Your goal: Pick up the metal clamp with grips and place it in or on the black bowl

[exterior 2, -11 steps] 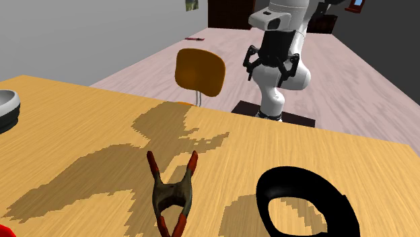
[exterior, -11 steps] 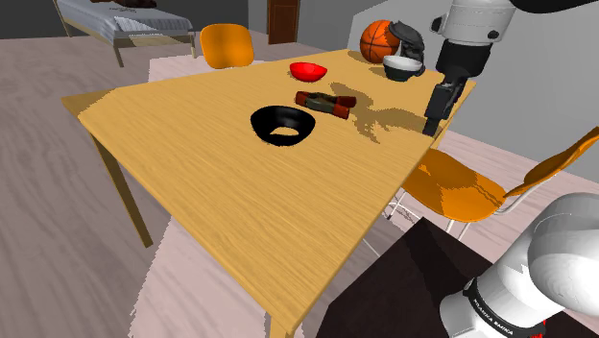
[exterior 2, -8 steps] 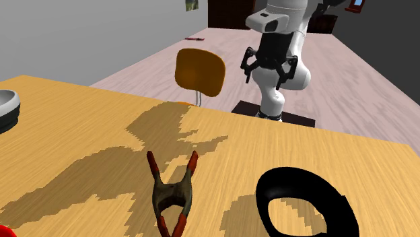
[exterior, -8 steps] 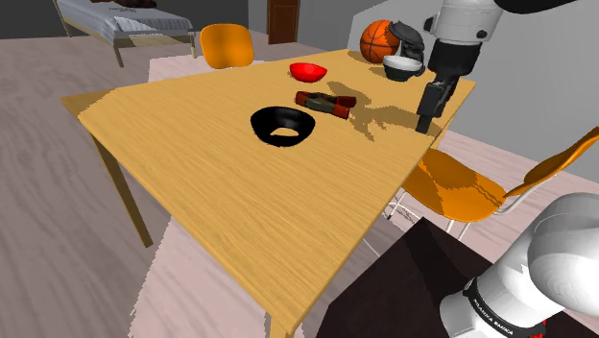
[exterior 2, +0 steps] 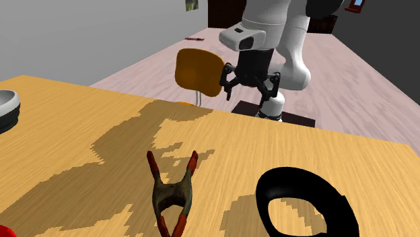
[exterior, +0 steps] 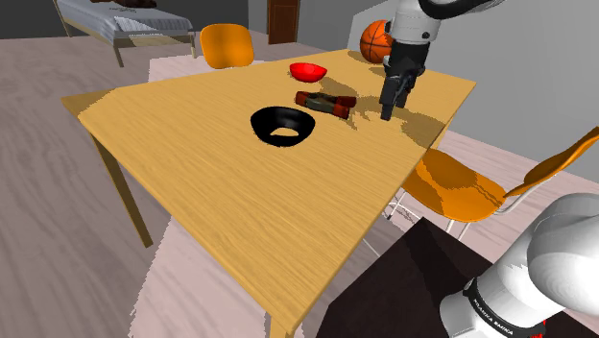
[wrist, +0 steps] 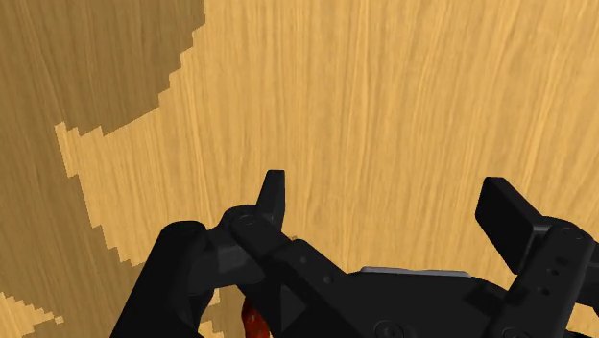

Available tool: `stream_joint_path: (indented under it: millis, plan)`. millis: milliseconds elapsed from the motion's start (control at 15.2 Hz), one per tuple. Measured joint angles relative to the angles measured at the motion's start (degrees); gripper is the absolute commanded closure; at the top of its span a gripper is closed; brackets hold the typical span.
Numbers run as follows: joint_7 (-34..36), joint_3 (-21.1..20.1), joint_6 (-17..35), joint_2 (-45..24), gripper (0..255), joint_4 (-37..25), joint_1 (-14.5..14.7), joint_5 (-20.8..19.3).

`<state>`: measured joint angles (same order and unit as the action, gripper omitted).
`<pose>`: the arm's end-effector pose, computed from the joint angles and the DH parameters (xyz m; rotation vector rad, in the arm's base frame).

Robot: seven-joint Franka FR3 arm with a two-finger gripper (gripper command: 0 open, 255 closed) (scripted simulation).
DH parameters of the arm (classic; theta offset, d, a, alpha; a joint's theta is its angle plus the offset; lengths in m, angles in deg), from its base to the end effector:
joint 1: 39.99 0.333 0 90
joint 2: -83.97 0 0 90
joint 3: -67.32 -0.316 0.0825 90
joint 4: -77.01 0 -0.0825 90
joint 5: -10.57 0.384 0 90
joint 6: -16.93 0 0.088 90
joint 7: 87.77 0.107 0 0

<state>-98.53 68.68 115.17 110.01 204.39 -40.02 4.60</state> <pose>0.4100 -0.0209 0.5473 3.0410 0.2805 -0.0969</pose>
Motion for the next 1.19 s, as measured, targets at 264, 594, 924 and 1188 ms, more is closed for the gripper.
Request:
stream_joint_path:
  millis: [264,594,924,1188]
  plan:
    - [-1.7,0.9,2.4,-9.4,0,-7.2,-0.1,0.1]
    - [-4.2,2.0,3.5,-20.7,0,-17.5,-0.5,0.6]
    - [-6.6,2.5,2.7,-32.3,0,-30.0,-1.1,1.6]
    - [-8.0,2.6,0.8,-41.0,0,-40.6,-1.5,2.4]
